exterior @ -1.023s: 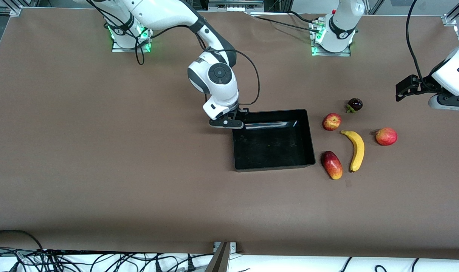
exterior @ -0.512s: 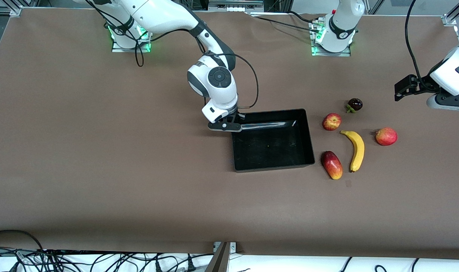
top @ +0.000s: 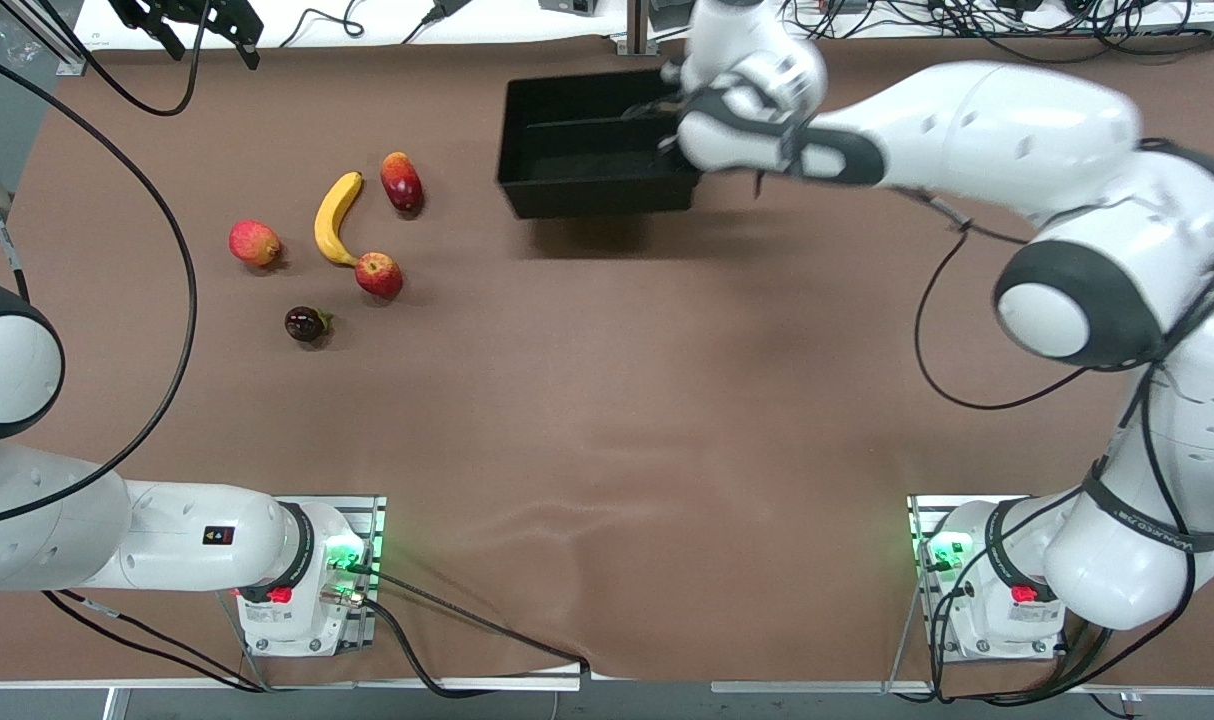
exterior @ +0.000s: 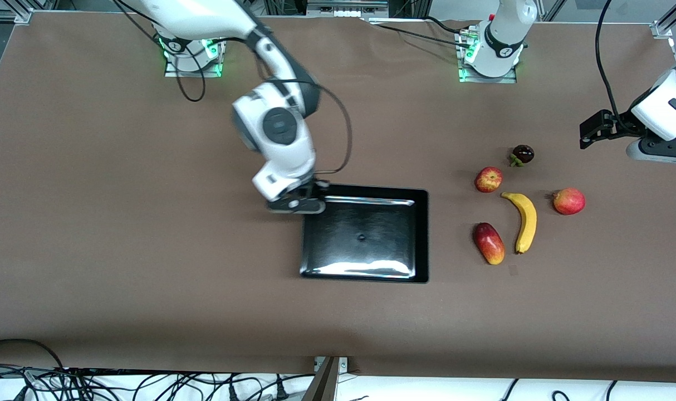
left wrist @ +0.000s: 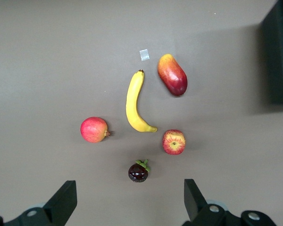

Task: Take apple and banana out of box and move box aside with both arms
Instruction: 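Drag the black box with the right gripper toward the right arm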

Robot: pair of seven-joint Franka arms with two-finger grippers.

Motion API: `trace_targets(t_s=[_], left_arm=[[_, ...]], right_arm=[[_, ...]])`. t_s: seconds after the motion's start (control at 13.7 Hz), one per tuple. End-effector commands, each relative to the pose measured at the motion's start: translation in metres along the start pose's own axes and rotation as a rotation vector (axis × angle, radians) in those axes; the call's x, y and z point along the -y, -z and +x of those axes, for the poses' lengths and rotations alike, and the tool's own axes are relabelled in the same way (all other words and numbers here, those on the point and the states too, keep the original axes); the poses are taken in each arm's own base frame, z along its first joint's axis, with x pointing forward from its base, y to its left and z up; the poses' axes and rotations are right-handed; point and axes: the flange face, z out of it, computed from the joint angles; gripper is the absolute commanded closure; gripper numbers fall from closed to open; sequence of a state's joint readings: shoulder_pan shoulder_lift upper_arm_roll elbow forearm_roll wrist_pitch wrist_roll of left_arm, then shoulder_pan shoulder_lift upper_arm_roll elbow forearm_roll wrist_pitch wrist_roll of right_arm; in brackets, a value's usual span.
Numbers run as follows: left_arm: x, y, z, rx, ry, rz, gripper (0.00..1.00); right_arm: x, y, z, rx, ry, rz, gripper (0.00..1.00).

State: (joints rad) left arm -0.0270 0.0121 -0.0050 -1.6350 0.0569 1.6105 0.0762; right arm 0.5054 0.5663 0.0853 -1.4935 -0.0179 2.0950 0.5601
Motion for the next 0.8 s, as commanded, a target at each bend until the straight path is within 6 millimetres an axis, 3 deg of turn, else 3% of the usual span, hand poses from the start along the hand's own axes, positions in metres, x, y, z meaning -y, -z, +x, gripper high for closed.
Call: trace_targets(t_s=[0.0, 0.15, 0.29, 0.51, 0.73], left_arm=[[-0.003, 0.003, -0.002, -0.001, -0.009, -0.028, 0.0], [-0.003, 0.003, -0.002, -0.001, -0.009, -0.028, 0.0], [-0.003, 0.003, -0.002, -0.001, -0.009, -0.028, 0.0], [-0.003, 0.003, -0.002, -0.001, -0.01, -0.028, 0.0], [-0.003, 0.003, -0.002, -0.001, -0.01, -0.028, 0.0]], right_arm=[[-0.107, 0.039, 0.027, 0.042, 0.103, 0.056, 1.0], [-0.181, 0.046, 0.03, 0.06, 0.174, 0.049, 1.0], [-0.248, 0.047, 0.02, 0.076, 0.21, 0.043, 1.0], [-0.329, 0.036, -0.009, 0.092, 0.205, 0.024, 1.0], [-0.407, 0.008, -0.037, 0.065, 0.208, 0.002, 1.0]])
